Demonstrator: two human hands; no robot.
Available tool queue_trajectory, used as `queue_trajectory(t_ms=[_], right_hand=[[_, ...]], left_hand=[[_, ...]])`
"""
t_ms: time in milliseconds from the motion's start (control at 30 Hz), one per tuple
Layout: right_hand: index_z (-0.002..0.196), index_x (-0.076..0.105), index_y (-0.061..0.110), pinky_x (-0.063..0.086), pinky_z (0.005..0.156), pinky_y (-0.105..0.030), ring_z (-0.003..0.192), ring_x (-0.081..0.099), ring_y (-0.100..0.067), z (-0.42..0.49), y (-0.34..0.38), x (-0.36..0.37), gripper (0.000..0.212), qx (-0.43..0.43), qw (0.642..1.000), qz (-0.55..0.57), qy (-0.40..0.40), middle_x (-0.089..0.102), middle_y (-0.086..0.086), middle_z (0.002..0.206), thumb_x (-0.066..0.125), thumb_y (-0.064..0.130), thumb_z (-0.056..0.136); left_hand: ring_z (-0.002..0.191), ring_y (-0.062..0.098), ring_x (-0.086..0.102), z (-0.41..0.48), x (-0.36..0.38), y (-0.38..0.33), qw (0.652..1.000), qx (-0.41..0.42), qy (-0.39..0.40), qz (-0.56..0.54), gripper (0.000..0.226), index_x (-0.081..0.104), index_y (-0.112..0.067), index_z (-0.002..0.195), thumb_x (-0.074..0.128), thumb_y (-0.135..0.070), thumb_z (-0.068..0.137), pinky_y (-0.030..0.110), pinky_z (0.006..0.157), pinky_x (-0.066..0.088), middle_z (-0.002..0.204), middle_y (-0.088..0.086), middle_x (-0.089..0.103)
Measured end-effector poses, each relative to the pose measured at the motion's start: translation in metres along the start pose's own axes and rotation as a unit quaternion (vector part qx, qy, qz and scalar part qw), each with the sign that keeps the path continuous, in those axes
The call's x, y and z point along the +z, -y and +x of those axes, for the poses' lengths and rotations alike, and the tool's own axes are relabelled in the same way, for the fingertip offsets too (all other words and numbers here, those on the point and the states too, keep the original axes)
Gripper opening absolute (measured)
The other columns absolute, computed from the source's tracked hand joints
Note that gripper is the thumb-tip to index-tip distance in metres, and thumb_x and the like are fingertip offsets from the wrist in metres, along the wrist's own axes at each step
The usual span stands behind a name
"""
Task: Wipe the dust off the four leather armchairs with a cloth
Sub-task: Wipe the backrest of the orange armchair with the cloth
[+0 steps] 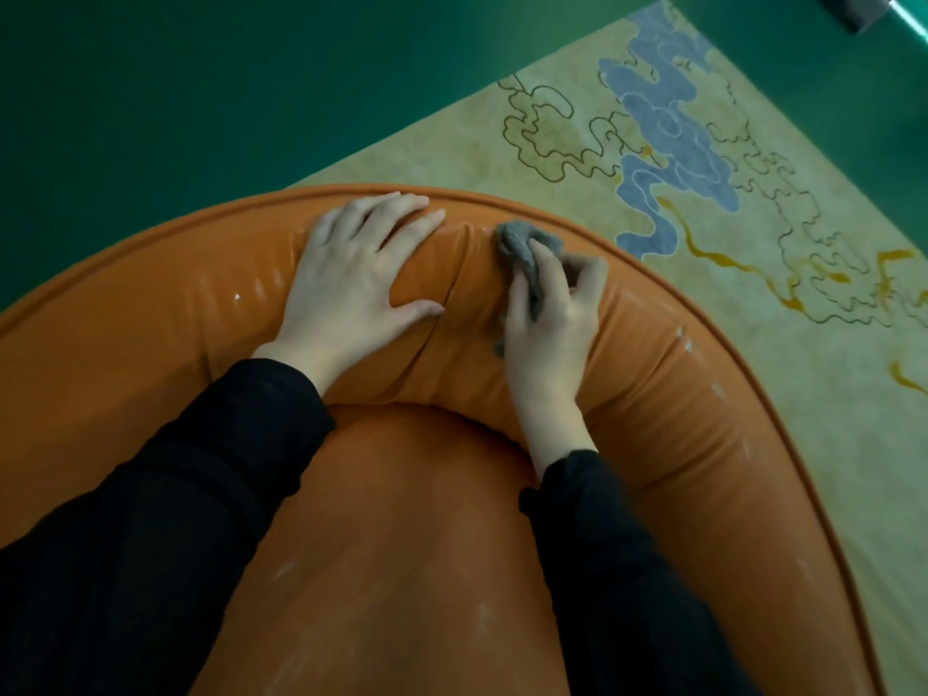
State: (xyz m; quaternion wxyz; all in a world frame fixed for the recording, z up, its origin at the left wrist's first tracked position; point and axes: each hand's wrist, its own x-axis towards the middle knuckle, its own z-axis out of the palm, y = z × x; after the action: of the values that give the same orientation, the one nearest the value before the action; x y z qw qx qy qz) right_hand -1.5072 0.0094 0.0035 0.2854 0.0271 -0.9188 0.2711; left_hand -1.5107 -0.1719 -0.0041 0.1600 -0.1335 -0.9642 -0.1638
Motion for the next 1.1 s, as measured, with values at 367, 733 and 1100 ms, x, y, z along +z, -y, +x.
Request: queue_trajectory(t_ms=[367,733,1100], right_hand=[[0.111,0.067,-0.001,0.03,0.077,0.004,0.084,0.033,0.005,-0.019,-0.014,-0.014,0.023,0.049,0.998,0.022,-0.025,0.053,-0.021,0.098,0.063,0.005,0.089],[0.109,0.066,-0.003,0.033,0.075,0.005,0.082,0.038,0.003,-0.071,-0.001,0.001,0.022,0.153,0.986,0.012,-0.072,0.052,-0.017,0.097,0.064,0.003,0.088],[0.107,0.066,-0.001,0.032,0.075,0.003,0.081,0.039,0.003,-0.05,0.014,0.011,0.019,0.183,0.976,0.03,-0.113,0.051,-0.012,0.095,0.062,0.006,0.089]], left_hand=[[0.129,0.028,0.038,-0.002,0.004,0.002,1.0,0.003,-0.02,-0.008,0.079,0.044,-0.02,0.144,0.07,-0.054,0.077,0.042,0.106,0.026,0.144,0.004,0.045],[0.134,0.028,0.035,-0.004,0.006,0.003,1.0,0.019,-0.018,0.004,0.079,0.041,-0.018,0.145,0.066,-0.054,0.08,0.043,0.108,0.025,0.145,0.006,0.043],[0.133,0.028,0.036,-0.001,0.007,-0.006,0.999,-0.003,-0.022,0.031,0.088,0.042,-0.017,0.142,0.063,-0.067,0.073,0.043,0.11,0.024,0.144,0.006,0.044]])
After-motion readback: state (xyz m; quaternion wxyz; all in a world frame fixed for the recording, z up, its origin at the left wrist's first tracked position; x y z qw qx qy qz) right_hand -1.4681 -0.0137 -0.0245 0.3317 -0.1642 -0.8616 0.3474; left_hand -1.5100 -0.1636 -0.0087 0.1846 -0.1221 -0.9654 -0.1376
